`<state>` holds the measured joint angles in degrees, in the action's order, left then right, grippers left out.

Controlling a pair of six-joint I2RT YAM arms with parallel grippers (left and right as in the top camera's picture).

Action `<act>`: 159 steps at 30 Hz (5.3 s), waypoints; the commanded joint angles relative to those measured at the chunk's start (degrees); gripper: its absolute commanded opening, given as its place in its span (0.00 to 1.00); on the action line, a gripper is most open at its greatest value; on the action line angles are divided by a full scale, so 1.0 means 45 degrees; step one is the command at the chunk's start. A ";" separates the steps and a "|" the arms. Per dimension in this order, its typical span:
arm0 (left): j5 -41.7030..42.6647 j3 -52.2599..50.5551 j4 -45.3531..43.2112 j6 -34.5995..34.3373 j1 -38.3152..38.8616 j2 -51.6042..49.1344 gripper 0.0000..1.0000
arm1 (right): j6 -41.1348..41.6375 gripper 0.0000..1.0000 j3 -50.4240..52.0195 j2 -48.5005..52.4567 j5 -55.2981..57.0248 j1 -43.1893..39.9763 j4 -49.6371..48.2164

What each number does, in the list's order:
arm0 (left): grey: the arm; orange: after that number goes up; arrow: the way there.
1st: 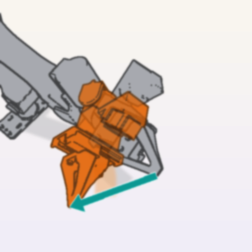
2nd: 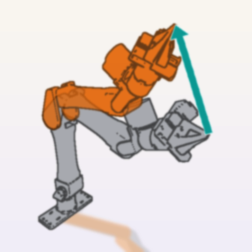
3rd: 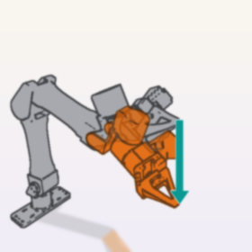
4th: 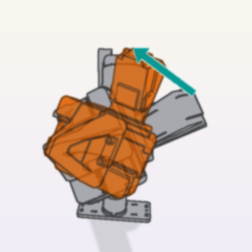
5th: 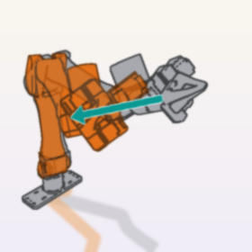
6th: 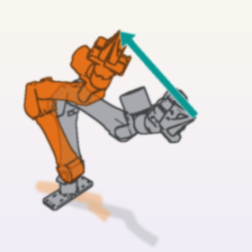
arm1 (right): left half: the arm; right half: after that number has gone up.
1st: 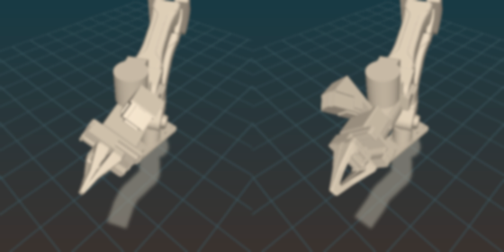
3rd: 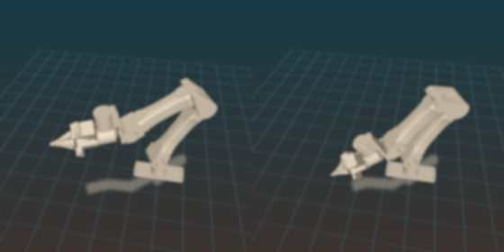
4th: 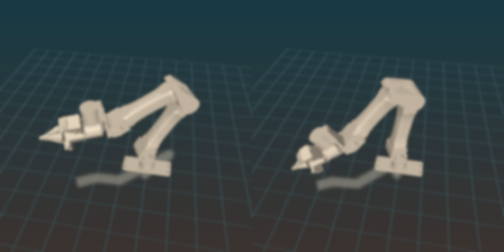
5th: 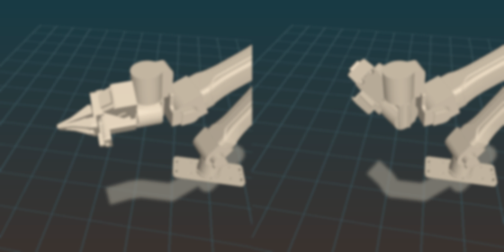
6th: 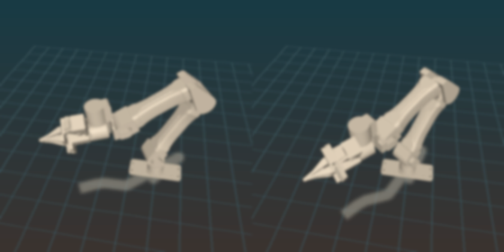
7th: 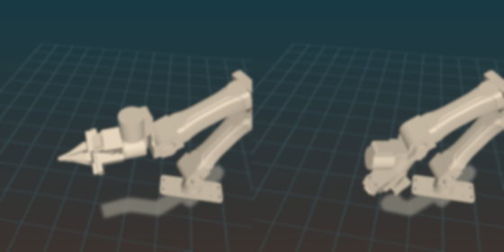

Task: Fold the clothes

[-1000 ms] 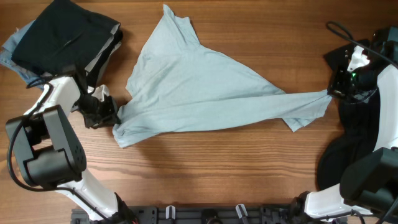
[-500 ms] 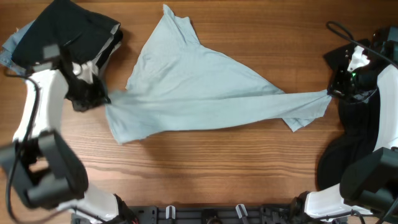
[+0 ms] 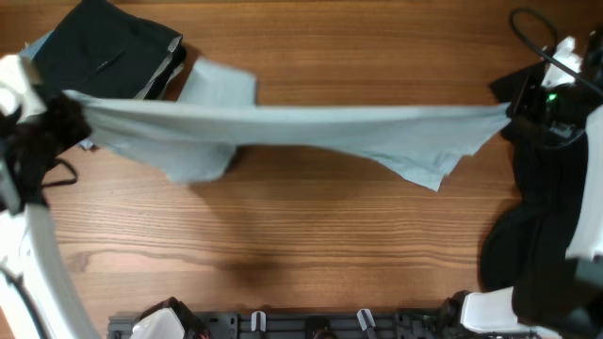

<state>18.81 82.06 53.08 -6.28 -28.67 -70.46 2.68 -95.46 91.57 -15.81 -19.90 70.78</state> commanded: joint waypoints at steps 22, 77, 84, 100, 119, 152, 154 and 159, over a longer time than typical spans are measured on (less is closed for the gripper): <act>-0.0729 0.4556 0.1054 -0.0374 -0.1137 0.2074 0.04 | 0.1122 0.04 -0.0578 -0.8393 0.0578 -0.0010 -0.1661; -0.1535 0.4279 0.5702 0.1112 0.4600 -0.8704 0.59 | 0.0350 0.72 -0.0525 -0.1302 -0.0393 -0.0573 0.1375; -0.1535 0.1603 0.4726 0.1297 0.4488 -0.8704 0.68 | 0.1263 0.75 0.1229 -0.1336 -0.0112 -0.0568 0.2025; -0.1433 -0.3672 0.0427 0.0185 0.3560 -0.8704 0.74 | 0.3793 0.88 0.9758 0.0466 -0.1253 -0.0568 -0.5071; -0.1409 -0.3861 0.2550 -0.0345 0.3555 -0.8680 0.04 | 0.5241 0.04 1.1706 0.0272 -0.0301 -0.0933 -0.7310; -0.0617 -0.3866 -0.0049 -0.0656 0.4090 -0.5591 0.39 | 0.2730 0.62 0.8762 -0.1826 -0.1166 -0.1477 -0.4585; -0.0617 -0.3866 -0.0811 -0.0656 0.4464 -0.5906 0.40 | 0.2613 0.63 0.8762 -0.1826 -0.1166 -0.1477 -0.4498; -0.0714 -0.3866 -0.1248 -0.0087 0.5236 -0.6931 0.42 | 0.2404 0.62 0.8767 -0.1826 -0.1161 -0.1477 -0.4435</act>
<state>15.07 64.51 47.90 -9.21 -6.90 -98.10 15.07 -55.02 84.14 -19.44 -26.35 50.78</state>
